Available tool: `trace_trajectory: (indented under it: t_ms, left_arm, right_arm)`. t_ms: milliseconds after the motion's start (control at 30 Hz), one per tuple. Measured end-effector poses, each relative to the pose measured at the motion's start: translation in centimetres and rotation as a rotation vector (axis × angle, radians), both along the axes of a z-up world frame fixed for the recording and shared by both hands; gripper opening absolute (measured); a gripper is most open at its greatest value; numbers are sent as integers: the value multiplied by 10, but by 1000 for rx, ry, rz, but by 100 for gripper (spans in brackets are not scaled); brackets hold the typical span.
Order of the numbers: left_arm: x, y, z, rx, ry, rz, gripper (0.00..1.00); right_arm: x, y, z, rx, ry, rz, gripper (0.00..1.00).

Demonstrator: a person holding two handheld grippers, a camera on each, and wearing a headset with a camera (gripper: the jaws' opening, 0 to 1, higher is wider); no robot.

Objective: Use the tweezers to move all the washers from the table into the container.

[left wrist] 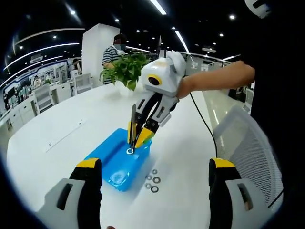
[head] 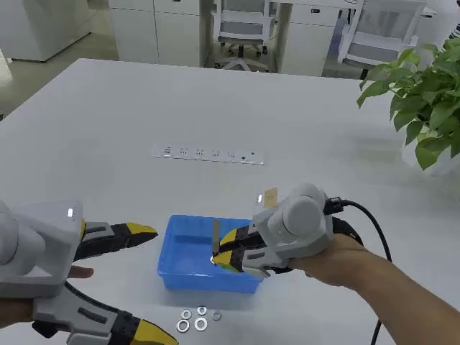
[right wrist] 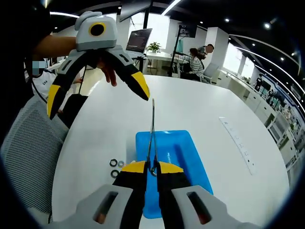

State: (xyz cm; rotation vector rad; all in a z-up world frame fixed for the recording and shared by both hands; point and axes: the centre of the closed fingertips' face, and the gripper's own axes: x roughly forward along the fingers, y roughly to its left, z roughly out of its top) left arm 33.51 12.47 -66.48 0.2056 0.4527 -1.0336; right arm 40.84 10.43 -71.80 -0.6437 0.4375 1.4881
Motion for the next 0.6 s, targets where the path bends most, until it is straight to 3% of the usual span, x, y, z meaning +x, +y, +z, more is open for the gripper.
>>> trace_trajectory:
  t_ms: [367, 600]
  left_arm:
    - [8, 6, 0, 6, -13, 11, 96]
    - [19, 5, -2, 12, -13, 12, 93]
  right_arm:
    - [15, 4, -19, -19, 18, 8, 9]
    - [20, 5, -34, -42, 29, 23, 9]
